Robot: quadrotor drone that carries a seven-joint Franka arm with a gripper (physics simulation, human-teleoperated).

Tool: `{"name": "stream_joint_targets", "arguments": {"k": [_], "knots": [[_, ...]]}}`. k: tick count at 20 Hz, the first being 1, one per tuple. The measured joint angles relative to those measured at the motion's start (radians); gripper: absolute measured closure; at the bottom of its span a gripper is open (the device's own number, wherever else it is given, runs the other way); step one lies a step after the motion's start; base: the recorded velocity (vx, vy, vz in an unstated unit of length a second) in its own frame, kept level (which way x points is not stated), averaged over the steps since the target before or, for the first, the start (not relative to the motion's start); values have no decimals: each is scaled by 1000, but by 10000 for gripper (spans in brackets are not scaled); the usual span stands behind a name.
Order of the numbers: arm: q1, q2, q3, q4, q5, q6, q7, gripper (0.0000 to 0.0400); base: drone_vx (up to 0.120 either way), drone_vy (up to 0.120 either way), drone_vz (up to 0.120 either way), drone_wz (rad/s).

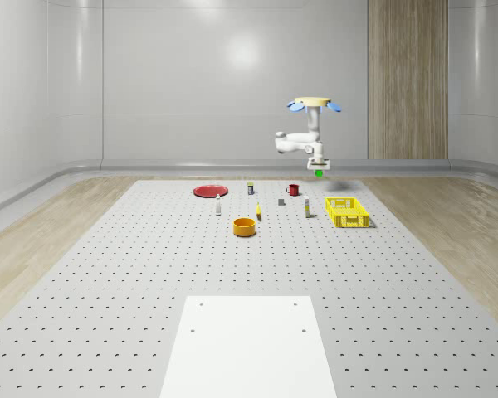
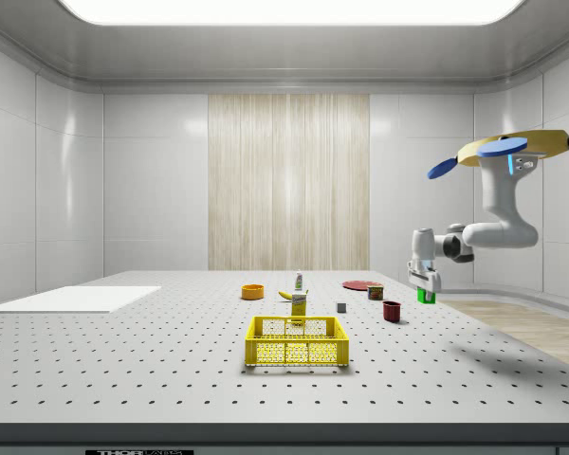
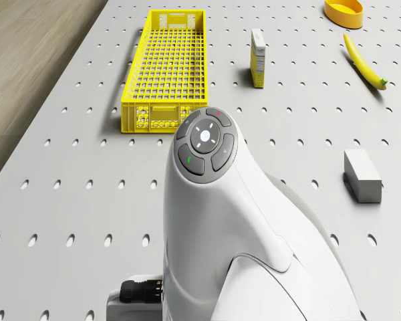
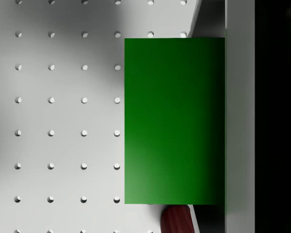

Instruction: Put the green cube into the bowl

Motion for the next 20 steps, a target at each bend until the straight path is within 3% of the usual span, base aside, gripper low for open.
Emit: {"name": "stream_joint_targets", "arguments": {"k": [20], "knots": [[-9, -42, 6, 2, 18, 39, 7, 150, 0, -120, 0, 0]]}}
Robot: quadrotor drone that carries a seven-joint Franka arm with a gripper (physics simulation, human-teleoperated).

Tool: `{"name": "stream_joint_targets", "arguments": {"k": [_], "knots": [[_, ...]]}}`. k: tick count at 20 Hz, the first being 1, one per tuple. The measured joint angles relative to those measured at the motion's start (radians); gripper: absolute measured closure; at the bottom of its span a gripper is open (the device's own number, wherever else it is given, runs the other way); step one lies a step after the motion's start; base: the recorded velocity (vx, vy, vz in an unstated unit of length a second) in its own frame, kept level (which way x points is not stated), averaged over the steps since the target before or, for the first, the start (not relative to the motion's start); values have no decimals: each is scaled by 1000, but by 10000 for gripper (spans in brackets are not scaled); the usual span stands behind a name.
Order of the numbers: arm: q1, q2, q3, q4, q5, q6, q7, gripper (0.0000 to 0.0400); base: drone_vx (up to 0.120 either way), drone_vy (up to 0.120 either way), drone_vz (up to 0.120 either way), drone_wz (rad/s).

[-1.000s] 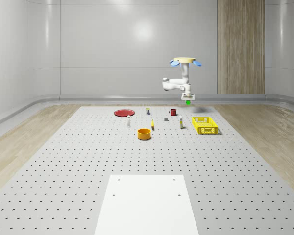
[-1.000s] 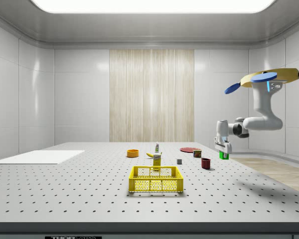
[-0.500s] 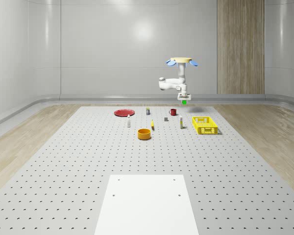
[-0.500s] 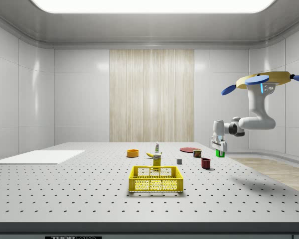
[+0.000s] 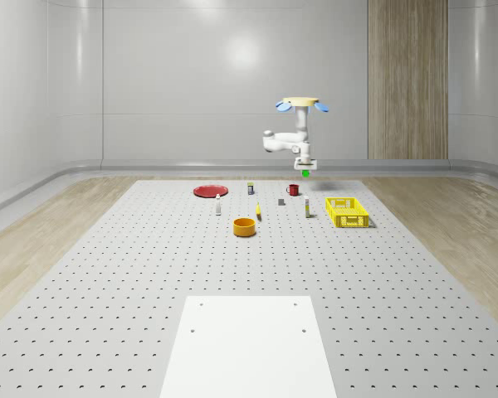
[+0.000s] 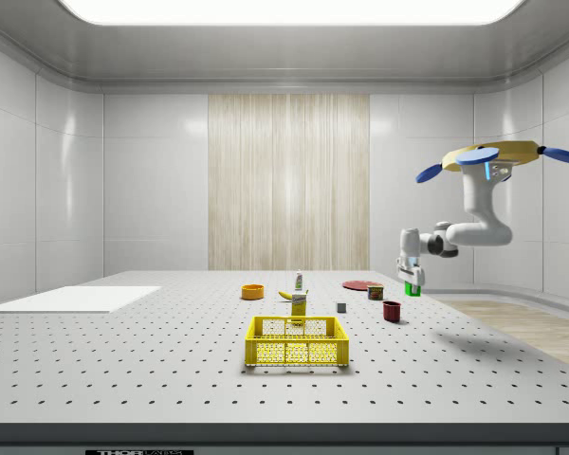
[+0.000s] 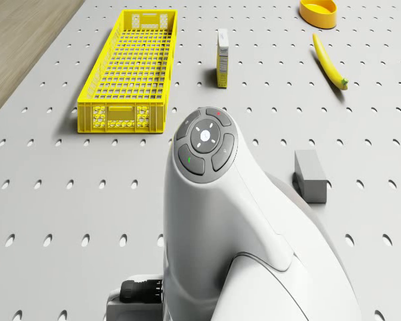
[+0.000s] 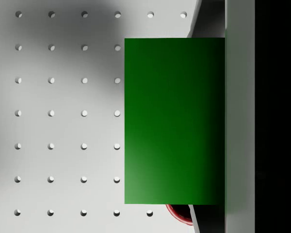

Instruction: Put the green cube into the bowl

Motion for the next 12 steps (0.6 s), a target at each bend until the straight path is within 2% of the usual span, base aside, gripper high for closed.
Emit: {"name": "stream_joint_targets", "arguments": {"k": [2, 12], "knots": [[-1, -4, 0, 0, 1, 3, 1, 150, 20, -120, 0, 0], [-4, -20, 2, 1, 8, 19, 3, 150, 120, -120, 0, 0]]}}
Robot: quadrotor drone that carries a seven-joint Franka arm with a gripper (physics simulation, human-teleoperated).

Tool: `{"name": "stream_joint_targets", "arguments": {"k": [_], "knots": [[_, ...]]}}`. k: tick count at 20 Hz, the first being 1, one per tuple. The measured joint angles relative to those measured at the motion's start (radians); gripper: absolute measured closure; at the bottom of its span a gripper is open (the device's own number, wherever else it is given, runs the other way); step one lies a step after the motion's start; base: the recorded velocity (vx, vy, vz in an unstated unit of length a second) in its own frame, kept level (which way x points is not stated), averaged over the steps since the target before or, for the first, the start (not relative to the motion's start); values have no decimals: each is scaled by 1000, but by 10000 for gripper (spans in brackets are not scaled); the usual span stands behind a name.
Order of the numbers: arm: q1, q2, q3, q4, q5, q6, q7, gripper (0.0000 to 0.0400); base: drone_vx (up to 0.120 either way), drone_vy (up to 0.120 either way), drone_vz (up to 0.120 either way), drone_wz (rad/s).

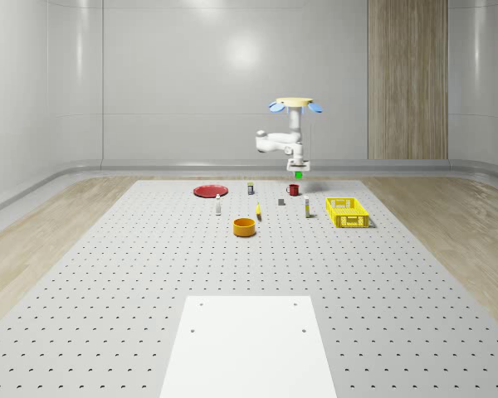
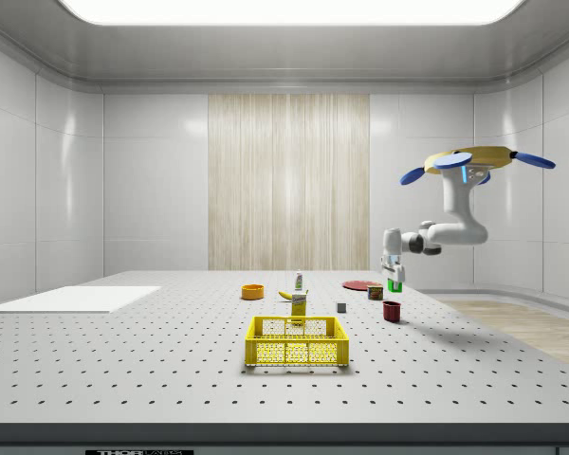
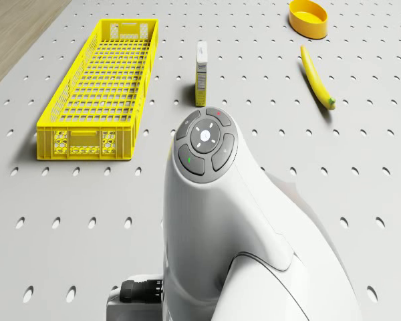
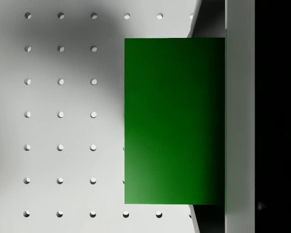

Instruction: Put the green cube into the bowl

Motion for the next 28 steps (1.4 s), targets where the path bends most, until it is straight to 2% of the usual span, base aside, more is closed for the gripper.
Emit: {"name": "stream_joint_targets", "arguments": {"k": [28], "knots": [[-7, -34, 4, 1, 13, 31, 4, 150, 120, -120, 0, 0]]}}
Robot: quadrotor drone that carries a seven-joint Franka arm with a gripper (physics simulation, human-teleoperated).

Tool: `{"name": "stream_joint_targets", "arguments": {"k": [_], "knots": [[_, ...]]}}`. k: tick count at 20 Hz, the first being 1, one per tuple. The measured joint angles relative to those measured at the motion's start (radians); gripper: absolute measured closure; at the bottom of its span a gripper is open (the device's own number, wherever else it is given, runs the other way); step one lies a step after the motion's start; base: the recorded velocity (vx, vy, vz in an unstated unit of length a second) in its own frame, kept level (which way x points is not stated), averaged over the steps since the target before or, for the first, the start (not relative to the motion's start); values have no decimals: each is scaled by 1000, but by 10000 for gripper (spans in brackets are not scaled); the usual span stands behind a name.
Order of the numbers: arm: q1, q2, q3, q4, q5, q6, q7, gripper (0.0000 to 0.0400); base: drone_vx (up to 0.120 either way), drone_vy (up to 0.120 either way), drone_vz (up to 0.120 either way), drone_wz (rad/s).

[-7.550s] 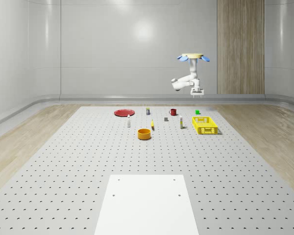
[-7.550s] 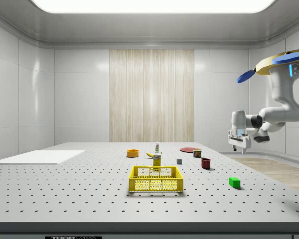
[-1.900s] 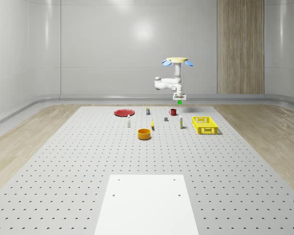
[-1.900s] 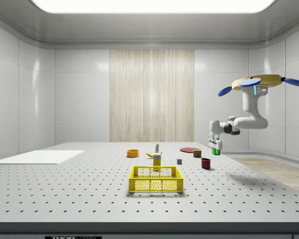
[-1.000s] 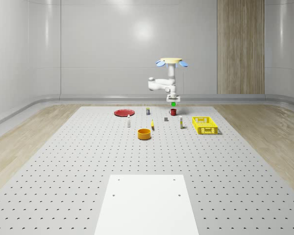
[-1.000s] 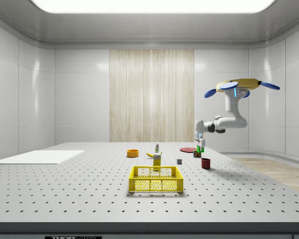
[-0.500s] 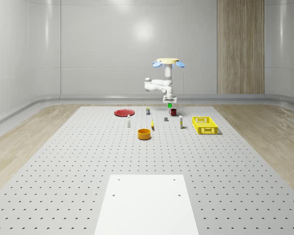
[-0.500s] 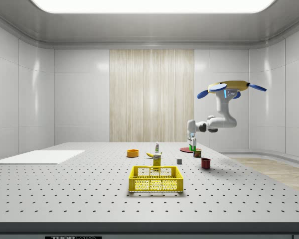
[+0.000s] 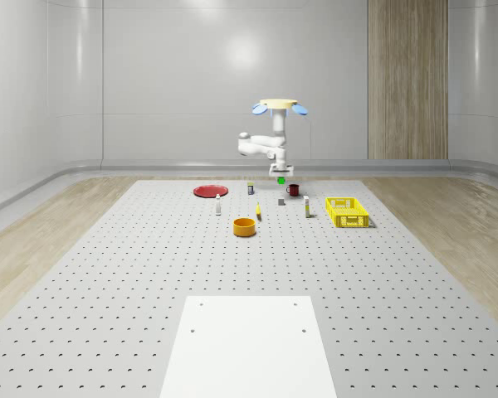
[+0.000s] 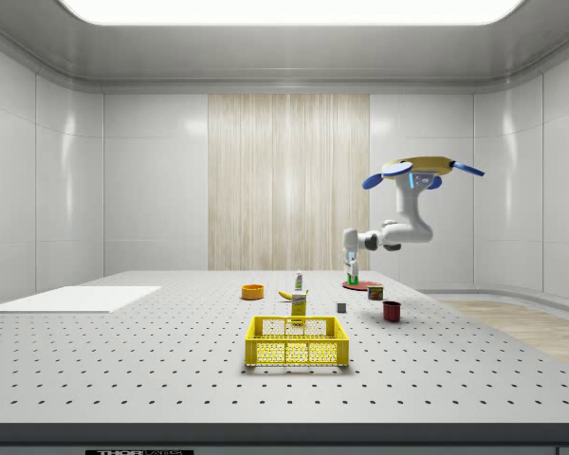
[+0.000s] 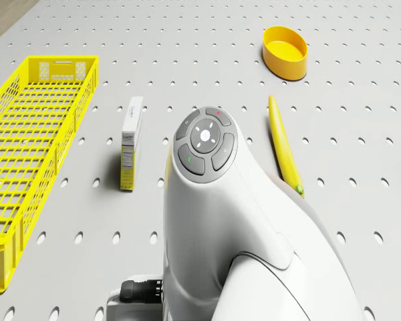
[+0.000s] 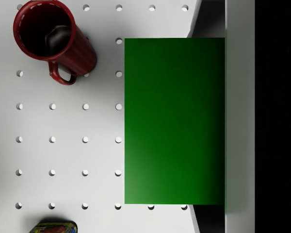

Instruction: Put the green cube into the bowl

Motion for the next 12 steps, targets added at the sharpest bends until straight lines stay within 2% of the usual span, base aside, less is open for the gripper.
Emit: {"name": "stream_joint_targets", "arguments": {"k": [12], "knots": [[-2, -10, 1, 0, 4, 9, 1, 150, 120, -120, 0, 0]]}}
